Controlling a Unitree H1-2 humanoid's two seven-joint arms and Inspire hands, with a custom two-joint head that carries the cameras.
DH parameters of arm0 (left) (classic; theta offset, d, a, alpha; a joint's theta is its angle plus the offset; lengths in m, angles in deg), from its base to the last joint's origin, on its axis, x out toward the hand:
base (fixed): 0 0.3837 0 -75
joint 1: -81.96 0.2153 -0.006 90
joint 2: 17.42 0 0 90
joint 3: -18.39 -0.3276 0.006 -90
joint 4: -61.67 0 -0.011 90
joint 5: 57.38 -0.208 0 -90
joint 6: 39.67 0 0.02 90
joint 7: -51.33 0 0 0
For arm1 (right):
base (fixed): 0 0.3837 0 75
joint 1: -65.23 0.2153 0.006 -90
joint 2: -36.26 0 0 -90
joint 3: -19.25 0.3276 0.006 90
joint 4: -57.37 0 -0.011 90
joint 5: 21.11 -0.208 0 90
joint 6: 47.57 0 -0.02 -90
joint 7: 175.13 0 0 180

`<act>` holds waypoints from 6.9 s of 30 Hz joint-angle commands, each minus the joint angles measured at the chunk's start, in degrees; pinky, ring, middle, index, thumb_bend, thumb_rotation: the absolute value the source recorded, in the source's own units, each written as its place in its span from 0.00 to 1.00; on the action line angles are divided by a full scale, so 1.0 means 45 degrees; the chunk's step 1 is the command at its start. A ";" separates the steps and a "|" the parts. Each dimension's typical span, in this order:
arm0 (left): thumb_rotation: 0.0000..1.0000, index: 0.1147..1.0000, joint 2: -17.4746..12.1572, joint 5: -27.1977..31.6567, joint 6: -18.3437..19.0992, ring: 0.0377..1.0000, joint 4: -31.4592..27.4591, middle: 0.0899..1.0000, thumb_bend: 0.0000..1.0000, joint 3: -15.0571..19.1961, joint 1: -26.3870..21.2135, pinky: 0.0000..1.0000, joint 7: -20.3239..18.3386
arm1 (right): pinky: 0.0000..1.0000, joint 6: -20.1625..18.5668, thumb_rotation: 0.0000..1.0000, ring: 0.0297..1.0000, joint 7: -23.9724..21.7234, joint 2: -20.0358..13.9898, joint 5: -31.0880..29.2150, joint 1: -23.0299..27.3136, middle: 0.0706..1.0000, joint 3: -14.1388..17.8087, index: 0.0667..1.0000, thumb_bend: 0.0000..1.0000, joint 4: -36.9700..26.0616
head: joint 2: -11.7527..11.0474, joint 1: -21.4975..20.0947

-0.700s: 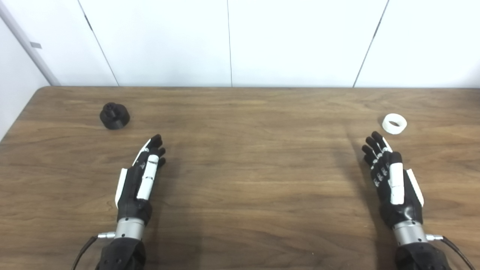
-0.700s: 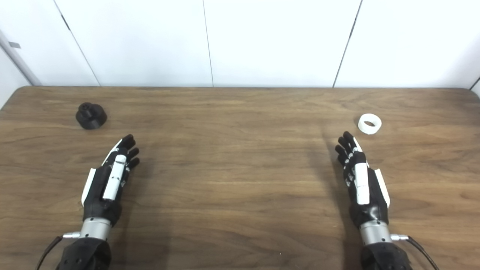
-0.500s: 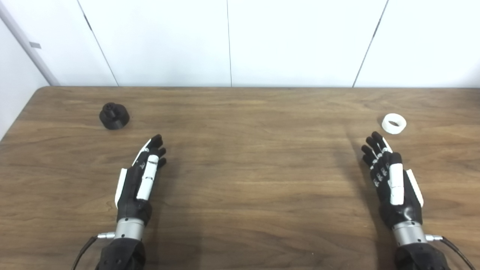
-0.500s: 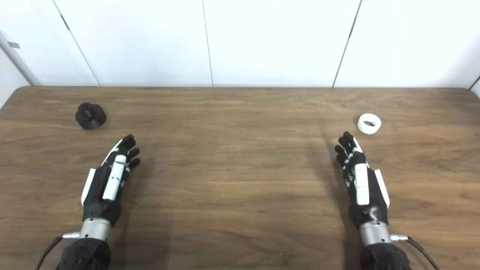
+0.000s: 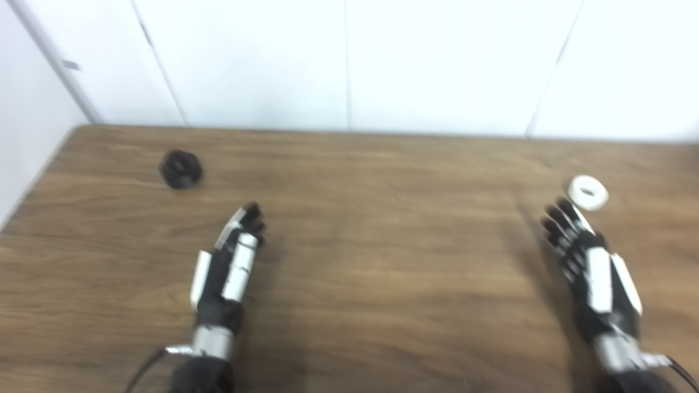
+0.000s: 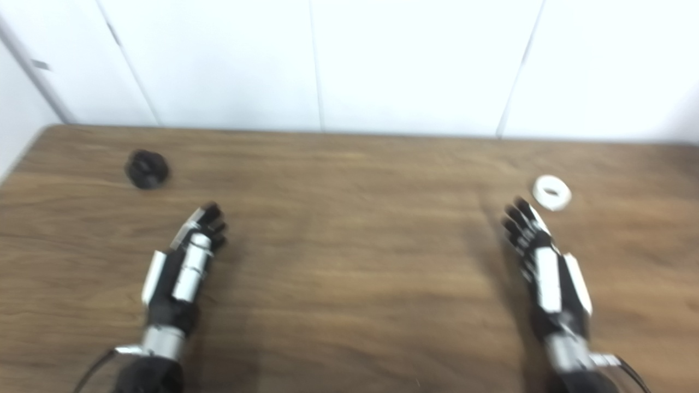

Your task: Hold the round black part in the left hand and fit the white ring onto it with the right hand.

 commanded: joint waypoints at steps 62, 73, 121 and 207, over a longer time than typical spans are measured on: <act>0.46 0.86 -0.1936 -1.1027 0.3404 0.94 -0.1515 0.90 0.92 -0.0026 -0.2940 0.91 0.2064 | 1.00 0.1768 1.00 0.94 -0.0723 -0.0202 0.0014 -0.0312 0.92 0.0033 0.91 0.70 0.2400 | -0.1064 0.0331; 0.48 0.83 -0.3084 -1.2029 0.4616 0.94 -0.0211 0.89 0.90 0.0411 -0.3998 0.95 0.2163 | 0.99 0.2021 1.00 0.94 -0.0697 -0.0015 -0.0041 -0.0406 0.92 0.0081 0.91 0.69 0.2474 | -0.0956 0.0155; 0.43 0.86 -0.3364 -1.2699 0.5463 1.00 0.7538 0.96 0.88 0.1717 -0.8509 0.99 0.1871 | 0.85 0.1209 0.95 0.86 -0.0085 0.0293 0.0898 -0.1257 0.87 -0.0005 0.86 0.81 0.1186 | -0.0182 -0.0724; 0.20 0.59 -0.4119 -1.0330 0.5459 0.89 0.8066 0.81 0.79 0.1337 -0.8446 0.87 0.2656 | 0.87 0.0358 0.96 0.87 -0.0078 0.0274 0.1068 -0.1679 0.86 -0.0140 0.86 0.80 0.0057 | 0.0243 -0.0958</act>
